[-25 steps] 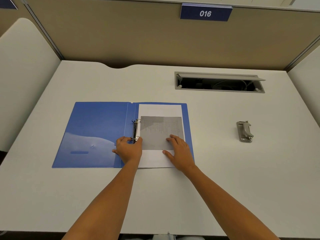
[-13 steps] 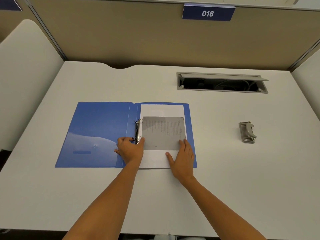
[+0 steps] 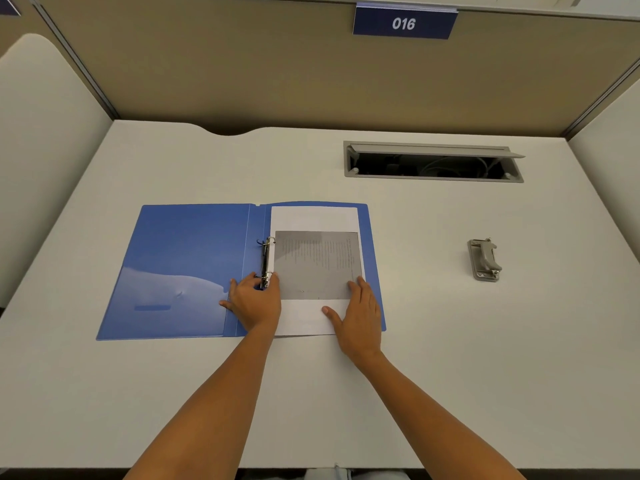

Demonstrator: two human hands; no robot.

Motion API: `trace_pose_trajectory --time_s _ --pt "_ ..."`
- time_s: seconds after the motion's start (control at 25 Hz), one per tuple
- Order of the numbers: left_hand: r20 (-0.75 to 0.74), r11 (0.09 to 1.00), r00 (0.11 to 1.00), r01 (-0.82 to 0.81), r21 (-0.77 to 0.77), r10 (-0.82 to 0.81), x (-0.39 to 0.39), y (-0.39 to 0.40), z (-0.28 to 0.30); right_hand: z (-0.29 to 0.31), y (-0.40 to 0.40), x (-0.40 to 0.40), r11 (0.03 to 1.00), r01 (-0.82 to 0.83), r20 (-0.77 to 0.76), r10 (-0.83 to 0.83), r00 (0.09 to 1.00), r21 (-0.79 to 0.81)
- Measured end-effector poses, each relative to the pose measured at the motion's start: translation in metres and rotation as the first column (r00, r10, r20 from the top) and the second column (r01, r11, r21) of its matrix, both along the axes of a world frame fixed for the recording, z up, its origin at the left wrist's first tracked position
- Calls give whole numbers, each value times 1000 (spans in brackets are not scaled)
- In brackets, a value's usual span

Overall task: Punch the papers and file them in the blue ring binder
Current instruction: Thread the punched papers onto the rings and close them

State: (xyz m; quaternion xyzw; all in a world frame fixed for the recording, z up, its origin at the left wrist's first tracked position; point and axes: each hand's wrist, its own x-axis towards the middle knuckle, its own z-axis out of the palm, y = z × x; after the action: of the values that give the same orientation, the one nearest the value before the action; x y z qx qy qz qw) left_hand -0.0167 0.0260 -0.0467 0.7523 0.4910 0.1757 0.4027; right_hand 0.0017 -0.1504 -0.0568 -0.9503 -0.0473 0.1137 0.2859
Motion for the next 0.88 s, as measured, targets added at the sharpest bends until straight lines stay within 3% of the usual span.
trace_pose_trajectory --time_s 0.6,0.88 --pt "21 997 998 -67 37 66 5 -2 0 1 2 2 1000 9 -11 -9 1000 -1" --pt "-65 998 997 32 52 -29 -1 -1 2 2 1 2 1000 13 -17 -14 1000 -2"
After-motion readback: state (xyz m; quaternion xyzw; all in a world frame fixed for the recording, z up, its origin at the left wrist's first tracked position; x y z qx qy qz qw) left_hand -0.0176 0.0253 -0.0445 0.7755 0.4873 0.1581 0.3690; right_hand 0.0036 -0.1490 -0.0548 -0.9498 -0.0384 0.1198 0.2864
